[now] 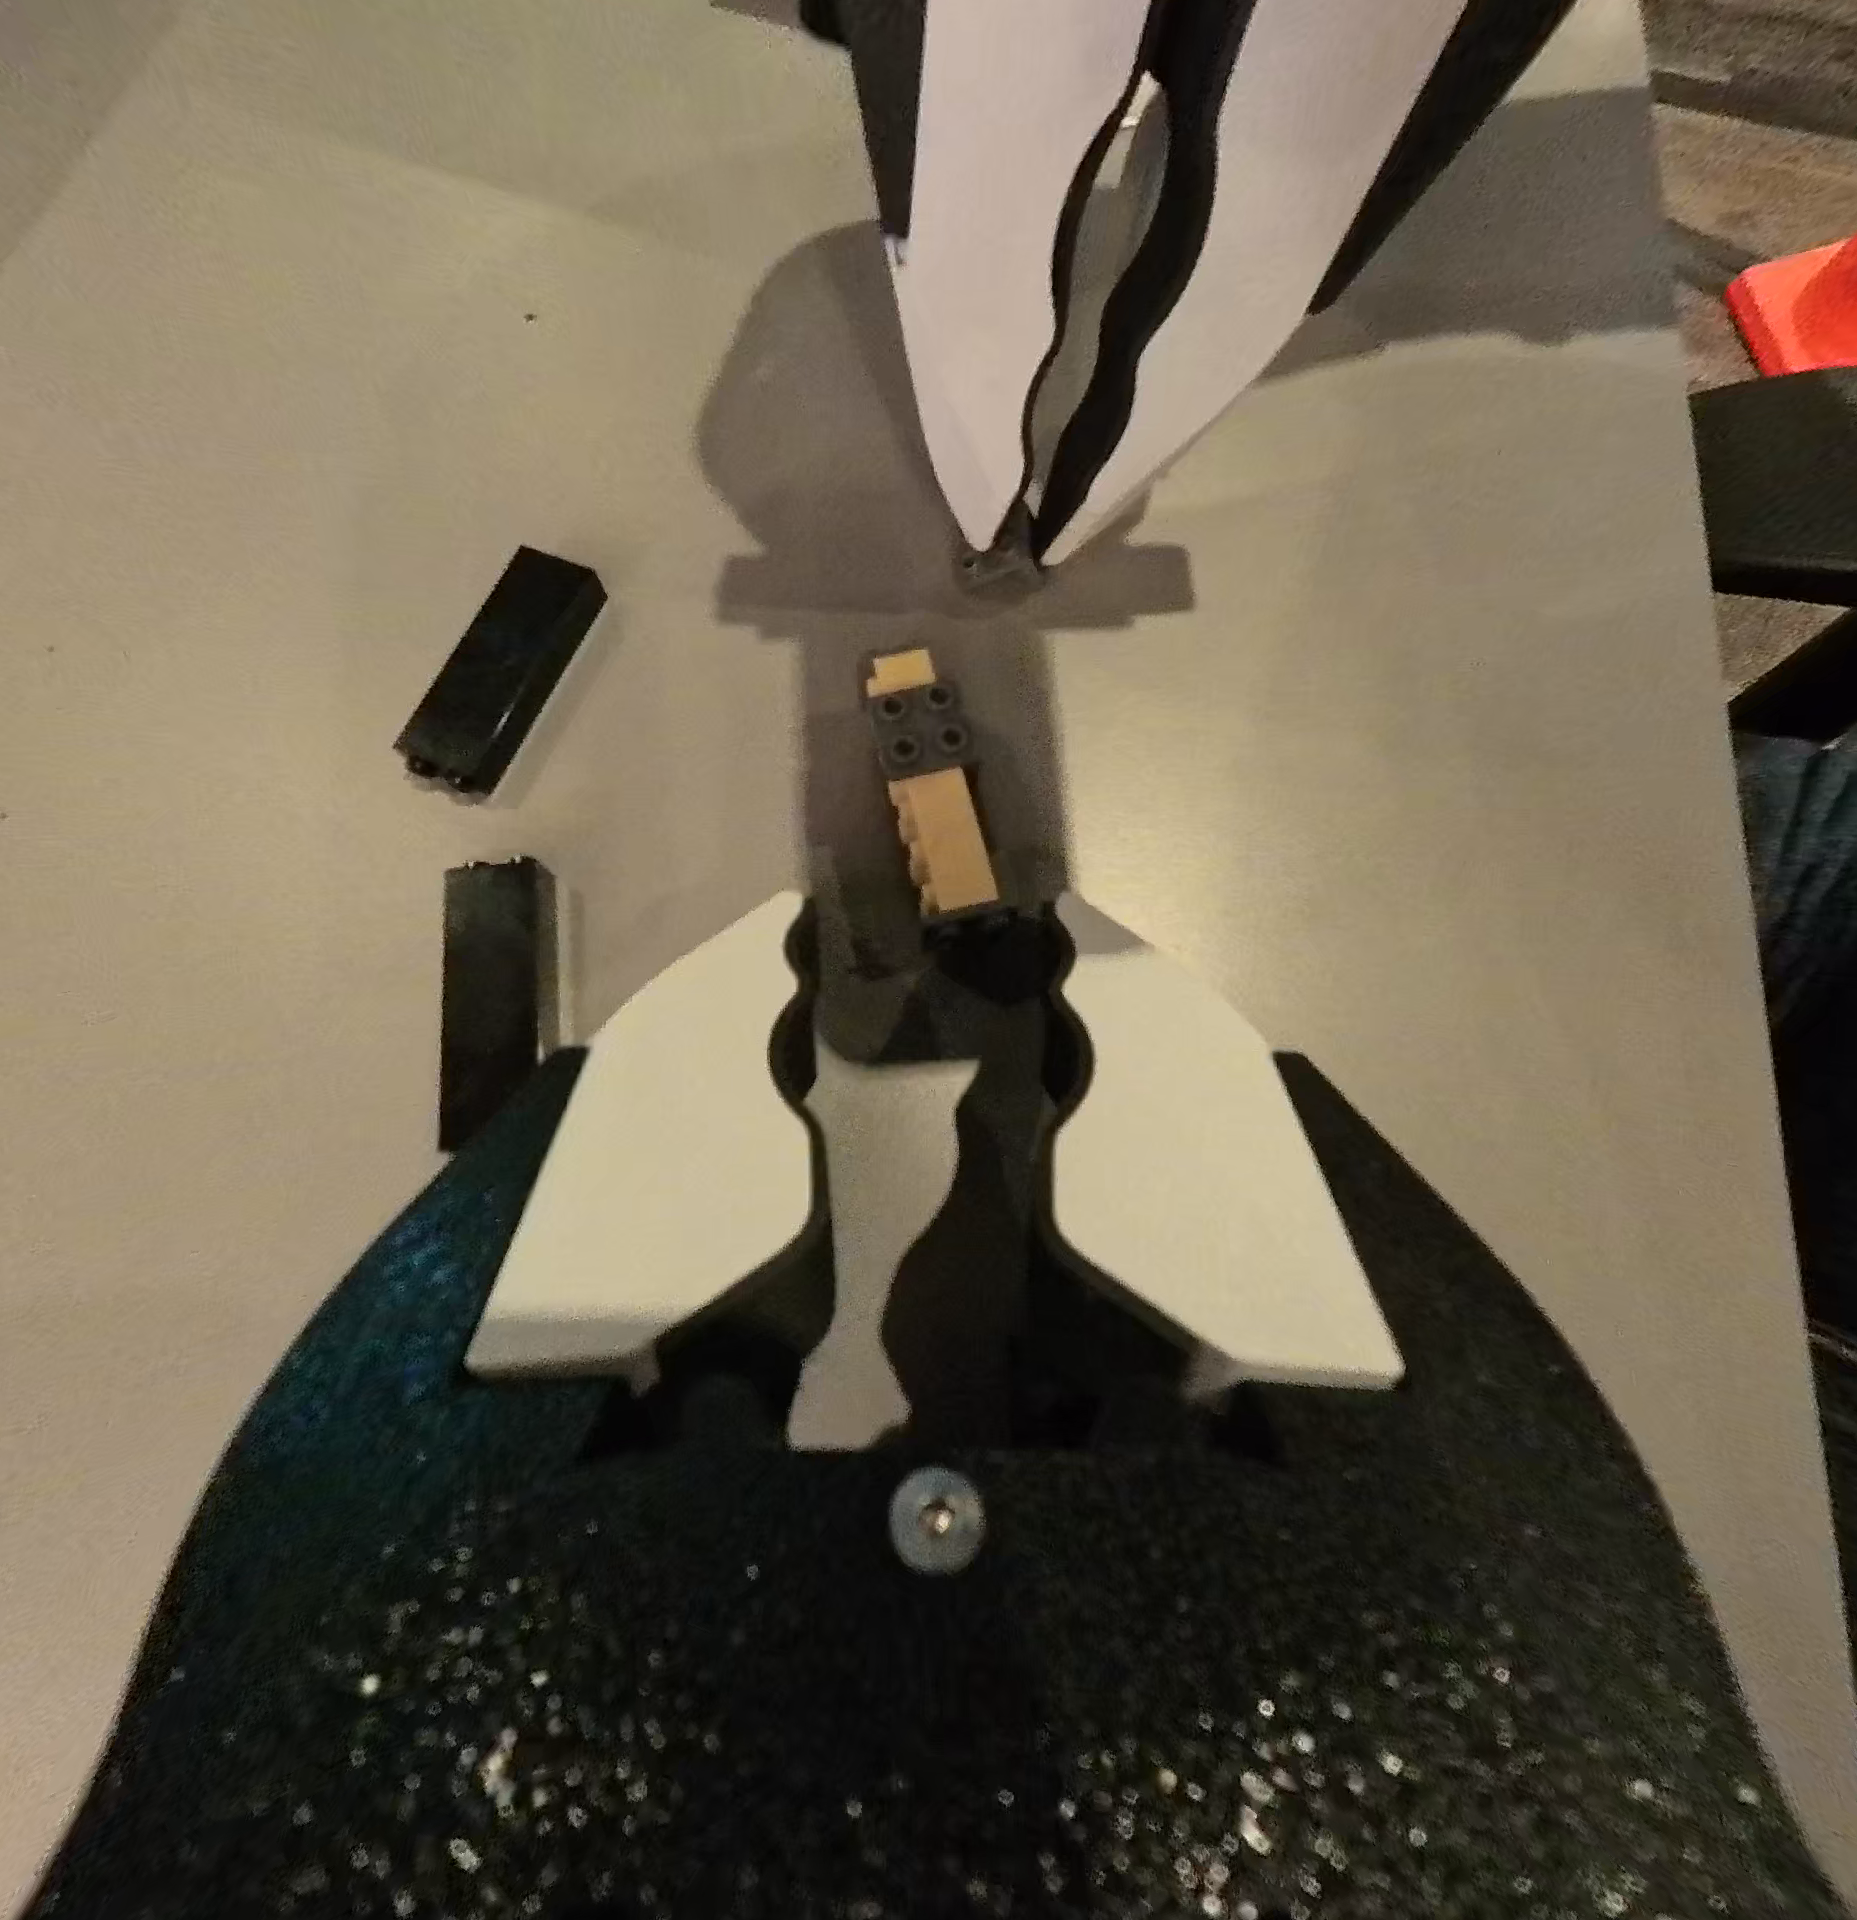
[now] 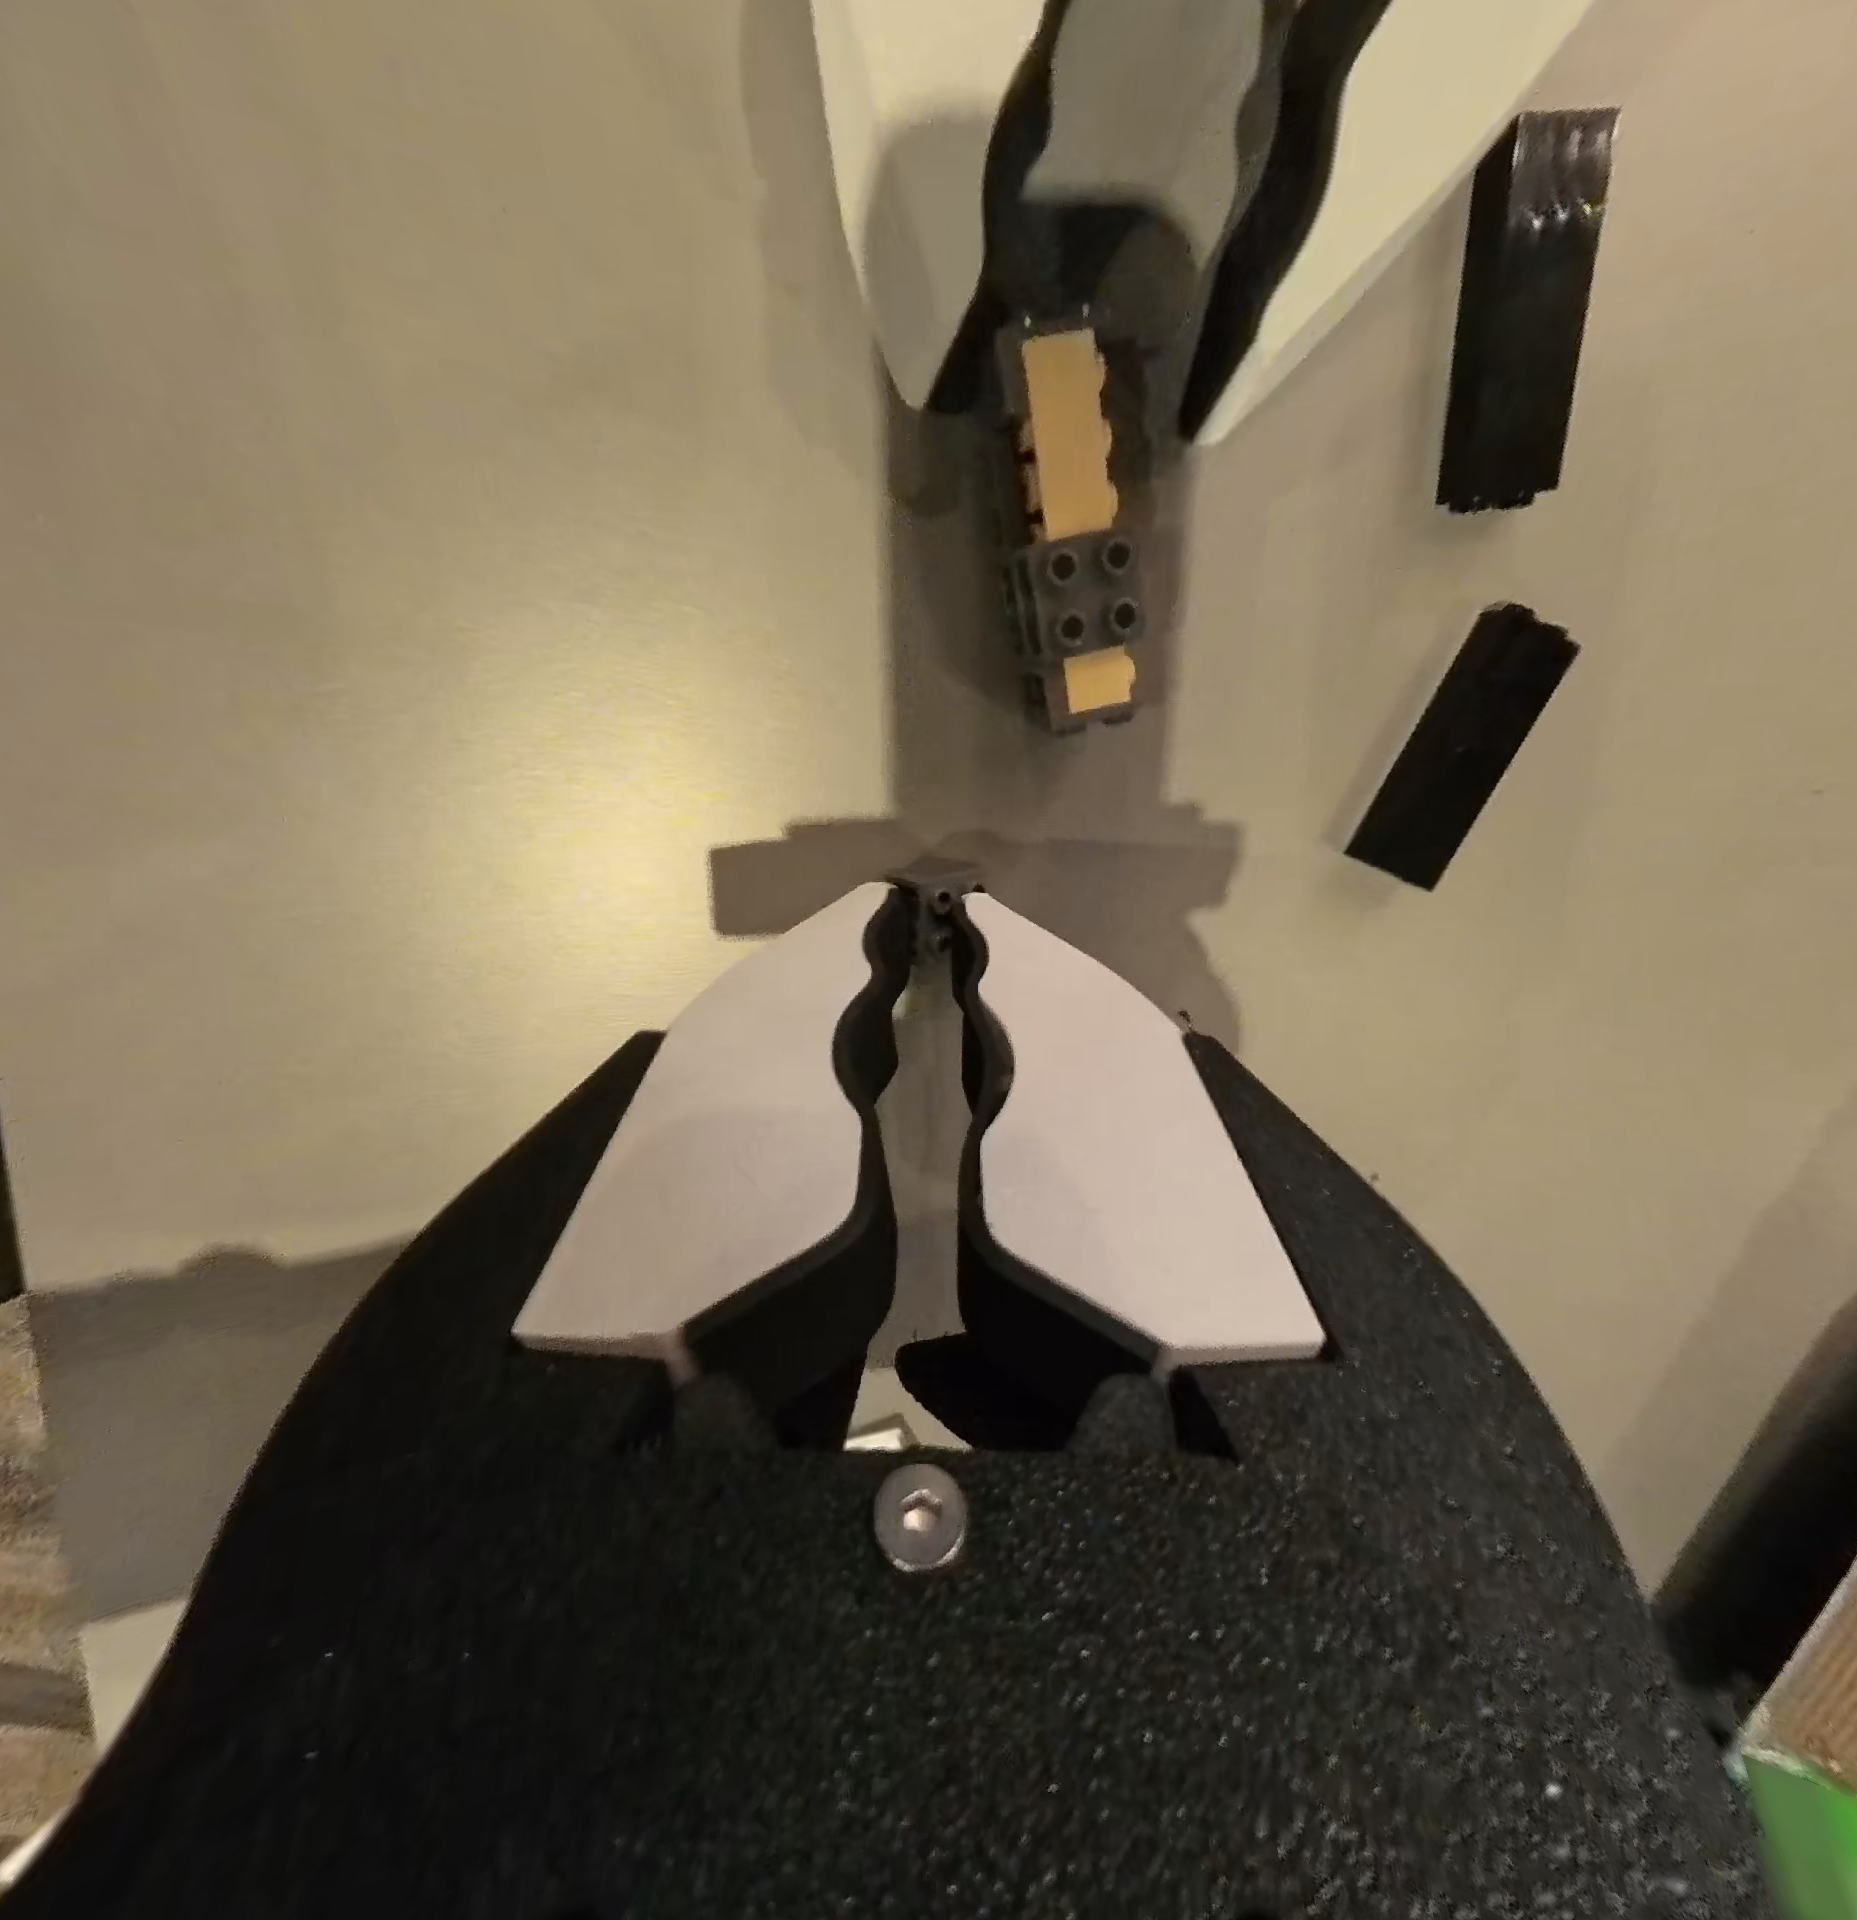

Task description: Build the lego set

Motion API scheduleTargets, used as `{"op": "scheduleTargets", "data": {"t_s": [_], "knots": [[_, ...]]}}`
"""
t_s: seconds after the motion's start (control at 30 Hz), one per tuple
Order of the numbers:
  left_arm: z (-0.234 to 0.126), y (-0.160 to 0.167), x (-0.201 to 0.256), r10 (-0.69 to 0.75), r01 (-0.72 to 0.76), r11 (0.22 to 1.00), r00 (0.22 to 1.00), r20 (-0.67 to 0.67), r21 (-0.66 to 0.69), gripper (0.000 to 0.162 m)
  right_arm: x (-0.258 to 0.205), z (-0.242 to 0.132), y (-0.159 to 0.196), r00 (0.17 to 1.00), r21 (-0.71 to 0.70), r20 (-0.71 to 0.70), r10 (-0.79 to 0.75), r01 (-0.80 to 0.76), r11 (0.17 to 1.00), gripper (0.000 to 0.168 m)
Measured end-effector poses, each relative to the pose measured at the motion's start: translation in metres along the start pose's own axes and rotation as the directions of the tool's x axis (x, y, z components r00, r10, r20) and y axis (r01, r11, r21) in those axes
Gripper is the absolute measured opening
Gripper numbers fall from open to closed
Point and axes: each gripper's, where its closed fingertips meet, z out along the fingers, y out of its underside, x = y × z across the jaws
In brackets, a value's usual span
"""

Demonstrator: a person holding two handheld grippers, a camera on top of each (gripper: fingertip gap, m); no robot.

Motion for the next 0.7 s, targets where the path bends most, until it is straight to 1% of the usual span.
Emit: {"op": "scheduleTargets", "data": {"t_s": [0.13,0.27,0.4,0.5,0.57,0.7], "knots": [[-0.003,0.000,0.000,-0.024,0.024,1.000,1.000,-0.013,0.011,0.046,0.003,-0.001,0.002,0.999,-0.002,-0.048,0.014,-0.014,1.000,0.007],[-0.004,0.001,0.004,-0.068,0.068,0.998,0.996,-0.060,0.011,0.046,0.008,-0.008,0.001,0.995,-0.004,-0.098,0.012,-0.012,1.000,0.006],[-0.004,0.001,0.003,-0.083,0.084,0.996,0.995,-0.060,0.012,0.041,0.016,-0.021,-0.024,0.991,0.076,-0.134,-0.002,0.012,0.997,0.007],[-0.003,0.002,0.002,-0.068,0.068,0.998,0.997,-0.046,0.008,0.034,0.019,-0.023,-0.048,0.992,0.132,-0.118,-0.042,0.057,0.990,0.007],[-0.003,0.002,0.002,-0.051,0.051,0.999,0.998,-0.029,0.004,0.031,0.019,-0.018,-0.059,0.992,0.128,-0.098,-0.083,0.095,0.987,0.007],[-0.002,0.002,0.001,-0.024,0.024,1.000,1.000,-0.006,-0.001,0.028,0.019,-0.010,-0.068,0.987,0.102,-0.071,-0.142,0.149,0.984,0.006]]}}
